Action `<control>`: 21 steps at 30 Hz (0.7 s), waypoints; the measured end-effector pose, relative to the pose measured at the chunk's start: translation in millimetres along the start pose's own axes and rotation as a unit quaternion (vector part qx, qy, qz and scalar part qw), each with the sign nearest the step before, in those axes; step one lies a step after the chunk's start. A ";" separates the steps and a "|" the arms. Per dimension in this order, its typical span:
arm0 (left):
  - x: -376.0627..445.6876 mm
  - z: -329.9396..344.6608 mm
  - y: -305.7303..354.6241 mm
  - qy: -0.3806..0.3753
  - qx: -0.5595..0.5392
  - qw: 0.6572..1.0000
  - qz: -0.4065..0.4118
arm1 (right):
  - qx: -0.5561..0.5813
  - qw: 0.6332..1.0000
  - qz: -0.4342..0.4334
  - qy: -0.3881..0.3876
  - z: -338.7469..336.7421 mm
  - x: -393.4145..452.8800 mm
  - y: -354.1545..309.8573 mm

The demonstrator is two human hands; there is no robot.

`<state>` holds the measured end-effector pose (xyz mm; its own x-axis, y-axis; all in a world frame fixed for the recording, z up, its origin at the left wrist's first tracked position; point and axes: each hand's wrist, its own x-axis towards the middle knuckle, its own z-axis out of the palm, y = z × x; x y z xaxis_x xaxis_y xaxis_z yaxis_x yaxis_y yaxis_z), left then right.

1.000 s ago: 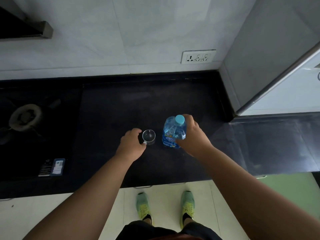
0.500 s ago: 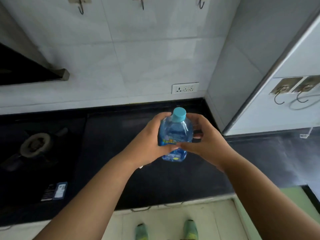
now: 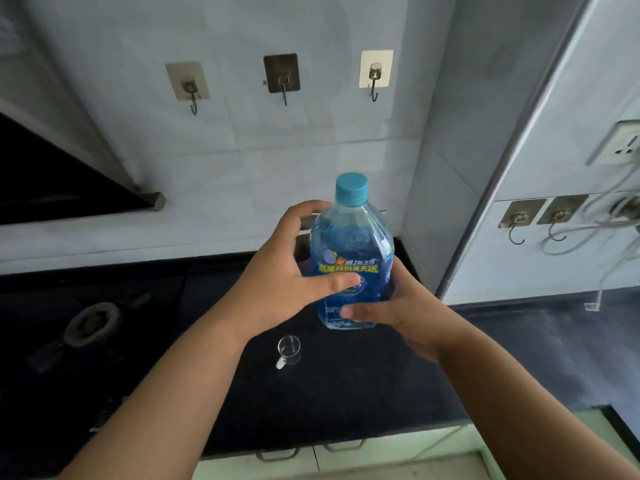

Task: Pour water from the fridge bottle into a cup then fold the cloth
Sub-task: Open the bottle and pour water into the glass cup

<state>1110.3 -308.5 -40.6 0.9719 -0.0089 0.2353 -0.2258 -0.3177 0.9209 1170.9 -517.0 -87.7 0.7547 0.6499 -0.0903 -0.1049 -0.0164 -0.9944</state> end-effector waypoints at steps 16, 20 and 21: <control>12.5 -2.1 102.6 -0.085 -0.127 0.987 0.051 | -0.017 0.991 0.039 -0.130 15.8 -26.5 -13.8; 14.4 17.2 93.9 0.071 -0.101 0.992 0.003 | -0.049 0.997 0.042 -0.046 19.4 -29.1 -6.4; 13.7 21.3 90.6 0.100 -0.098 0.990 -0.003 | -0.066 0.997 0.038 -0.016 21.1 -30.0 -3.5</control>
<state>1104.5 -357.6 39.4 0.9449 0.1873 0.2684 -0.2479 -0.1262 0.9605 1135.0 -520.4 -80.4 0.7261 0.6673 -0.1659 -0.0729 -0.1651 -0.9836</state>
